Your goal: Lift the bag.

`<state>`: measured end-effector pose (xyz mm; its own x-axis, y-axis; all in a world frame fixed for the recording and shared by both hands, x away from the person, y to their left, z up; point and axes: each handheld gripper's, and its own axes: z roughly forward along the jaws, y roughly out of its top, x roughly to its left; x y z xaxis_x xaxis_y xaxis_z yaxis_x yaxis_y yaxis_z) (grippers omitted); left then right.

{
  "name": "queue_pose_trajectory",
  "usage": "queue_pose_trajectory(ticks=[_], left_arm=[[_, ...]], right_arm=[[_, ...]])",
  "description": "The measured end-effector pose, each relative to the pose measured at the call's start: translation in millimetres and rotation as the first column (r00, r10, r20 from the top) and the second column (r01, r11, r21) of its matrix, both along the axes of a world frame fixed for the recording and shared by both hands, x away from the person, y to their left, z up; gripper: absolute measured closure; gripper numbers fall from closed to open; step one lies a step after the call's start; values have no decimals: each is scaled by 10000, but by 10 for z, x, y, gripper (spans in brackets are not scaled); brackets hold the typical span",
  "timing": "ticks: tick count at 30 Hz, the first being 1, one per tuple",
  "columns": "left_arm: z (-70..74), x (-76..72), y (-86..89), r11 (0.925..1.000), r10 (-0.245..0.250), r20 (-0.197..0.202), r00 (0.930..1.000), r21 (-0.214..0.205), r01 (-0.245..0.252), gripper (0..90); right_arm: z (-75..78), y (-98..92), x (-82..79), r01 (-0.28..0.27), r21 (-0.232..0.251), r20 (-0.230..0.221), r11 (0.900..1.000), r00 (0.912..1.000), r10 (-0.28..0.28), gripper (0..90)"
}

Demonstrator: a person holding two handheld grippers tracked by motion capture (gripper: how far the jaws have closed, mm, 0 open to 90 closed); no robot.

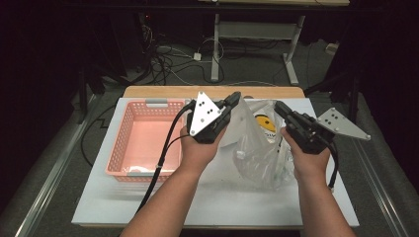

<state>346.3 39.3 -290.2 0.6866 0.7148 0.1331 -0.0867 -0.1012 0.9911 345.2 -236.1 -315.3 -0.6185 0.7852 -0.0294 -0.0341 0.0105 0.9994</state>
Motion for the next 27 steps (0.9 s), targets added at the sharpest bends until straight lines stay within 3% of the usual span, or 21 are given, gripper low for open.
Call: queue_pose_trajectory(ticks=[11, 16, 19, 23, 27], left_arm=[[402, 171, -42, 9988, 225, 451, 9987, -435, -205, 888], [472, 190, -66, 9980, 136, 593, 9981, -631, -99, 887], [408, 239, -85, 9985, 192, 431, 9989, -514, -170, 887], [243, 361, -55, 9980, 282, -177, 9994, -559, -292, 886], [112, 443, -43, 9989, 369, -613, 9974, -263, -385, 886]], right_arm=[[504, -147, 108, 722, 600, 736, 9956, 9943, -765, 900], [647, -175, 134, 934, 727, 1037, 9930, 9895, -1006, 900], [622, -183, 162, 1005, 626, 970, 9930, 9896, -1063, 900], [461, -186, 225, 1105, 499, 580, 9926, 9919, -1133, 900], [318, -195, 289, 1188, 360, 223, 9923, 9926, -1197, 900]])
